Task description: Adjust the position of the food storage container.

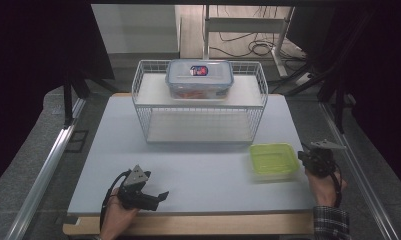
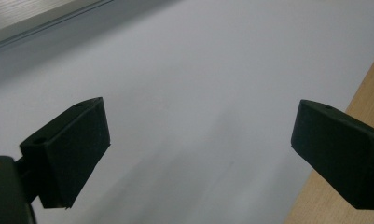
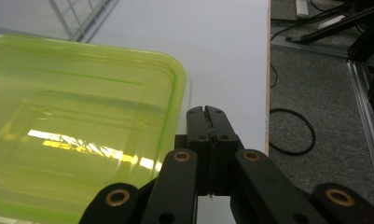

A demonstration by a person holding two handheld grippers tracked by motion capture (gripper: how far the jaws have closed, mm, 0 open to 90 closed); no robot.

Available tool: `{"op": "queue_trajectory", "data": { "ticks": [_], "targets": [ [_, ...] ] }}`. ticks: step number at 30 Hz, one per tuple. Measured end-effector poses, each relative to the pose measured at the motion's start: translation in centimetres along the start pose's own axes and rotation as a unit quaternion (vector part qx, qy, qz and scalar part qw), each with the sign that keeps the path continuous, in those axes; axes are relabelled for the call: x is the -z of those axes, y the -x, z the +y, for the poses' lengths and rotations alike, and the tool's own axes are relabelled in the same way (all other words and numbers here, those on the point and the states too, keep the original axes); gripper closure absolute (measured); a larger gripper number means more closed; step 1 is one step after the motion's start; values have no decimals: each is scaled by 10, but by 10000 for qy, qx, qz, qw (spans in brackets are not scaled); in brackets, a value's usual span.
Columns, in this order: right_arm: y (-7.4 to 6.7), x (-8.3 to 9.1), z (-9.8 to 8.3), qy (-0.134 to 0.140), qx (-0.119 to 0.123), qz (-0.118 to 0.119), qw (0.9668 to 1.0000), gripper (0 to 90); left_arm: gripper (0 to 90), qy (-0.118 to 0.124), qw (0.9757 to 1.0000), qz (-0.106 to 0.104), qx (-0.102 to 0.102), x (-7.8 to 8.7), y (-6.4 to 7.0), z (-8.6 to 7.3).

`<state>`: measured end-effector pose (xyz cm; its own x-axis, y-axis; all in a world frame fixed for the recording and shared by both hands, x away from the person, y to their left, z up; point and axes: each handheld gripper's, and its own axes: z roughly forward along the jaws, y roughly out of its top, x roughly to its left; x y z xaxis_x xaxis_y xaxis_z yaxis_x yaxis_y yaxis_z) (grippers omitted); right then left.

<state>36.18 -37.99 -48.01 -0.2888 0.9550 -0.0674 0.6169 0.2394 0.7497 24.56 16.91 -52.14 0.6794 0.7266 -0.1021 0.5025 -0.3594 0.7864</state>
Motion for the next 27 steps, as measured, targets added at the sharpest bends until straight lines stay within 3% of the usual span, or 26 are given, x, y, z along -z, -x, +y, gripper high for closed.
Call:
{"op": "queue_trajectory", "data": {
  "ticks": [9,27],
  "targets": [
    [-12,-8,2,-113,184,209,9995,893,45,-23,10000,-15,-17,-1,1,0],
    [-71,-16,12,-171,589,1029,9928,895,47,-72,10000,-29,-54,-5,2,2]
  ]
}}
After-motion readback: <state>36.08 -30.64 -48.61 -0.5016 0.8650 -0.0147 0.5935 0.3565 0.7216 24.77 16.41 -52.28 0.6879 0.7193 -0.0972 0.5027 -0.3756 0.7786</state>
